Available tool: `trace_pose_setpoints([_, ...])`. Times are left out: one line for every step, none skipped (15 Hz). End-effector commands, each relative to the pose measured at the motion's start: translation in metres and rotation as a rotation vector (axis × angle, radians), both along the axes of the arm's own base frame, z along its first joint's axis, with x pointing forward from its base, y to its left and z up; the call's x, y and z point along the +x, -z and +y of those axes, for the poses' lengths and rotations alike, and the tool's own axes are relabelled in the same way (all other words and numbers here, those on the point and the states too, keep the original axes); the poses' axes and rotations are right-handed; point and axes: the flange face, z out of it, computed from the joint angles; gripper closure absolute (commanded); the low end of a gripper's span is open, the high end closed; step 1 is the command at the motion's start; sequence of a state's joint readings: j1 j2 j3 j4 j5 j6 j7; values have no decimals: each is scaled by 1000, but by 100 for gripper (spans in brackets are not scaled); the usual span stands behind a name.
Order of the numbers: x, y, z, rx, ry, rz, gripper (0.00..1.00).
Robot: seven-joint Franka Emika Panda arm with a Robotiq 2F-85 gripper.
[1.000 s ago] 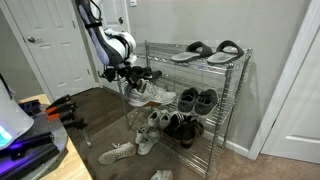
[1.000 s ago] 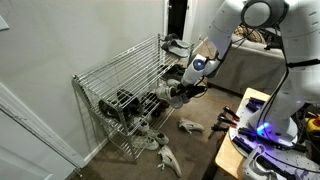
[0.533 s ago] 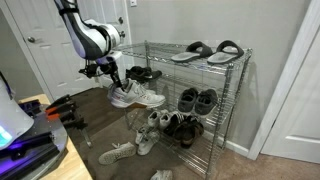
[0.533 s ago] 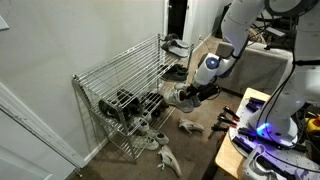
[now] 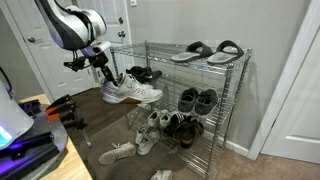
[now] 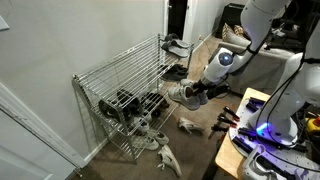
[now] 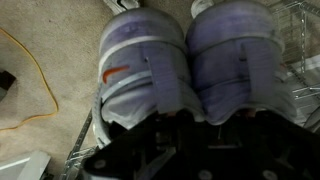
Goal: Remove the grey shoes from the middle rack and put them on the top rack
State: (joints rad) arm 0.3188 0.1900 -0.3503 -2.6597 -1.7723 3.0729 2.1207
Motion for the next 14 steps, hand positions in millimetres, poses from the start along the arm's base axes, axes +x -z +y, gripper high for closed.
trace_pose_setpoints([-9,-29,-1,-14,24,-63,94])
trace_pose_setpoints([-3,-8,-1,-6,16,-20,85])
trace_pose_setpoints([-4,-11,-2,-5,22,-27,85])
trace_pose_setpoints([-5,-13,-2,-6,26,-32,85])
trace_pose_setpoints([-6,-15,-2,-6,27,-35,85])
trace_pose_setpoints([-7,-15,-2,-5,28,-35,85])
trace_pose_setpoints([-7,-15,-2,-5,28,-35,85])
trace_pose_setpoints([-7,-15,-2,-6,28,-35,85])
trace_pose_setpoints([-7,-15,-2,-6,28,-35,85])
trace_pose_setpoints([-7,-15,-2,-6,28,-35,85])
trace_pose_setpoints([-7,-15,-2,-6,28,-35,85])
trace_pose_setpoints([-7,-20,-6,-26,37,-51,95])
trace_pose_setpoints([-9,-26,-8,-46,39,-68,95])
trace_pose_setpoints([-11,-33,-12,-86,42,-86,95])
